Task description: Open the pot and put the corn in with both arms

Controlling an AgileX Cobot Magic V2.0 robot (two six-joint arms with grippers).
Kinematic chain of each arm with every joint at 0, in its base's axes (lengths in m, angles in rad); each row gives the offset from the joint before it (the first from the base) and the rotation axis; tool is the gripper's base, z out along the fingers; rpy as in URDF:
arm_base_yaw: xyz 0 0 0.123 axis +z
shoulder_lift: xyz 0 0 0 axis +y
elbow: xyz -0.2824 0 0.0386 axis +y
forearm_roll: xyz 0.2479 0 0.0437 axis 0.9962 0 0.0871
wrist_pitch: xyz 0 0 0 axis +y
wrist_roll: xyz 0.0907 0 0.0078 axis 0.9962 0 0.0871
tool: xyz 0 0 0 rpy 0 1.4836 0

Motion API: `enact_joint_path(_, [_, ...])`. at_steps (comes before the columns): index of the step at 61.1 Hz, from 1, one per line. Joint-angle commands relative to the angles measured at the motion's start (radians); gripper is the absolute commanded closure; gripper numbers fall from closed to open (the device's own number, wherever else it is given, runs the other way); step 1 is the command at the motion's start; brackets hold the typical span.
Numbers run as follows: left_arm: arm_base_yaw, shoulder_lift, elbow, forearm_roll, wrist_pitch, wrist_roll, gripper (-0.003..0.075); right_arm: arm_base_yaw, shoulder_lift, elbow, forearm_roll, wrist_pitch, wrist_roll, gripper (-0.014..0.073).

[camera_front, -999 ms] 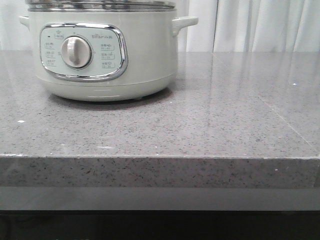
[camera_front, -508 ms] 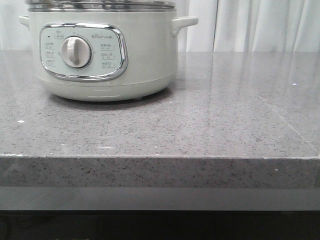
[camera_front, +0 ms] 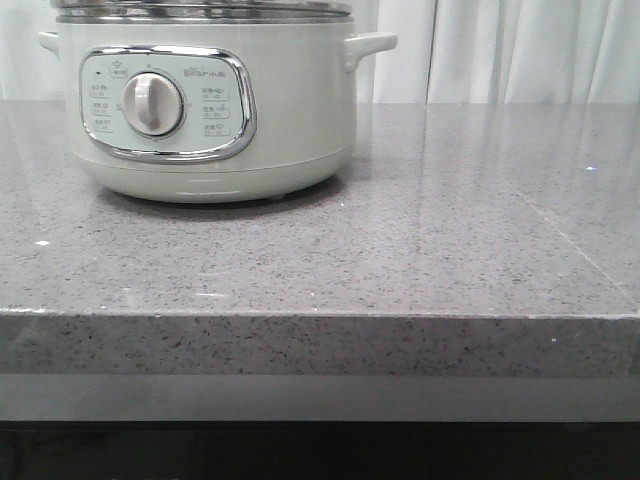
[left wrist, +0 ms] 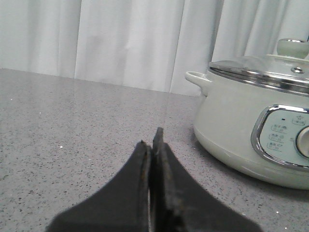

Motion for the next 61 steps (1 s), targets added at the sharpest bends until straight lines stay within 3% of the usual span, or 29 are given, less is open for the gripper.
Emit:
enact_joint_path(1, [0.003, -0.016, 0.012, 0.000, -0.084, -0.007, 0.0741, -0.091, -0.082, 0.063, 0.003, -0.175, -0.002, 0.0650])
enact_joint_path(15, [0.003, -0.016, 0.012, 0.000, -0.084, -0.007, 0.0741, -0.288, -0.335, 0.355, 0.056, -0.431, -0.002, 0.0650])
enact_joint_path(24, [0.003, -0.016, 0.012, 0.000, -0.084, -0.007, 0.0741, -0.353, -0.420, 0.496, 0.069, -0.509, -0.002, 0.0650])
enact_joint_path(41, [0.003, -0.016, 0.012, 0.000, -0.084, -0.007, 0.0741, -0.362, -0.513, 0.658, 0.069, -0.614, -0.002, 0.0650])
enact_joint_path(61, [0.003, -0.015, 0.012, 0.000, -0.084, -0.007, 0.0741, -0.399, -0.522, 0.656, 0.070, -0.614, -0.002, 0.0650])
